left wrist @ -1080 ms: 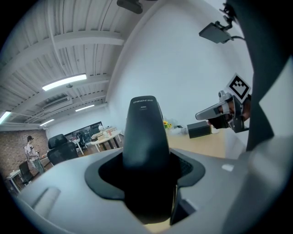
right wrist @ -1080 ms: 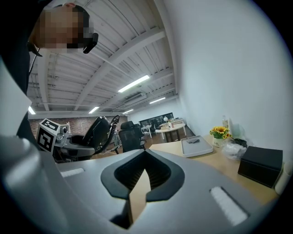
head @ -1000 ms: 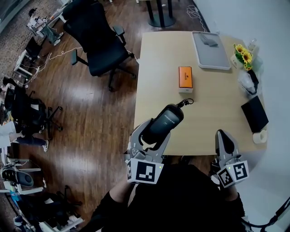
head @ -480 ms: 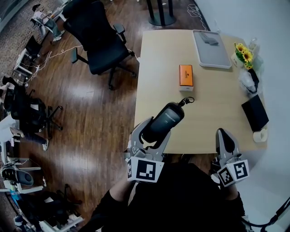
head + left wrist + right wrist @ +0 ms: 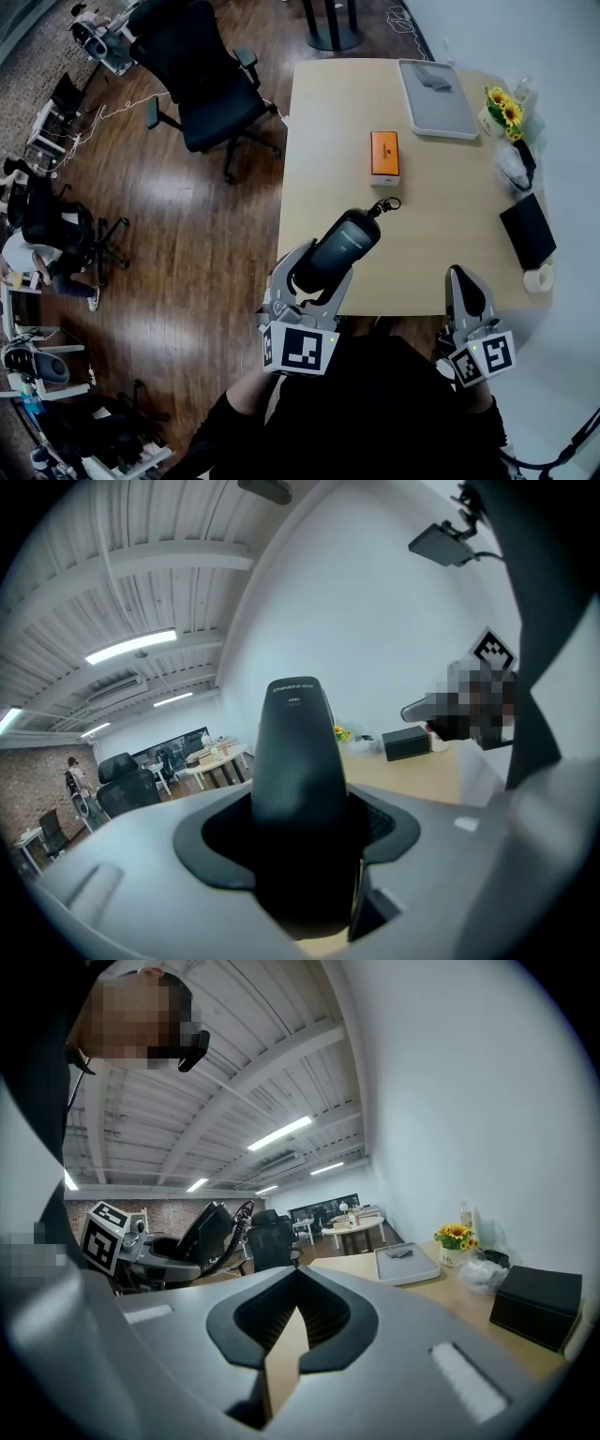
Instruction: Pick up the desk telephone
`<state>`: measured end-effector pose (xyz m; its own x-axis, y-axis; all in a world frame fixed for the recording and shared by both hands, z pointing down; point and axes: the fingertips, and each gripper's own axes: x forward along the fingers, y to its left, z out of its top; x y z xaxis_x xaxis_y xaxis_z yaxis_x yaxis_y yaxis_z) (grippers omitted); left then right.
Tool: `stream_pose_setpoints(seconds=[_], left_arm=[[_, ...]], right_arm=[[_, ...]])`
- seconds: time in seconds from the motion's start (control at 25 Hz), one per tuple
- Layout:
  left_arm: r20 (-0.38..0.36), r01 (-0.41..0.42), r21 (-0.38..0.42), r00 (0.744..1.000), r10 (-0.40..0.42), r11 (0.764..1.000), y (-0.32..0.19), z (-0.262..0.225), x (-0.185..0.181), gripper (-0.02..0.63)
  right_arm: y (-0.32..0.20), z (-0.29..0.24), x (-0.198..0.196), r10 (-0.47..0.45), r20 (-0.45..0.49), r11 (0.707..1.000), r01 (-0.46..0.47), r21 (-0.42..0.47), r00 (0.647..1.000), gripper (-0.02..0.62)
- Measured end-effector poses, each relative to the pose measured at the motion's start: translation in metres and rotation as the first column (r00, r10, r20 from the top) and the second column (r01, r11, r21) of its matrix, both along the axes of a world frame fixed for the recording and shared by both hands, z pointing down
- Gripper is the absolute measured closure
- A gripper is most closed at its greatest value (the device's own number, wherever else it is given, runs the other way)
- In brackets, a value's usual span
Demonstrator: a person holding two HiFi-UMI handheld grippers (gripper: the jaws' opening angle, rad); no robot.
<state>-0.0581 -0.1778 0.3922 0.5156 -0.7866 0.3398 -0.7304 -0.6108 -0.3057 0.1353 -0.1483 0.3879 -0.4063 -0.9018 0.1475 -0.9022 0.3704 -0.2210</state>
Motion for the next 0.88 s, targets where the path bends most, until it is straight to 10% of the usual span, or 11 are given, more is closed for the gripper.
stream_pose_setpoints(seconds=[0.88], left_arm=[[-0.016,0.02,-0.012,1.0,-0.02,1.0,-0.0063,0.0025,-0.0047,0.347]], right_arm=[[-0.004,0.0,-0.0008,-0.003,-0.011,1.0,0.003,0.002,1.0,0.595]])
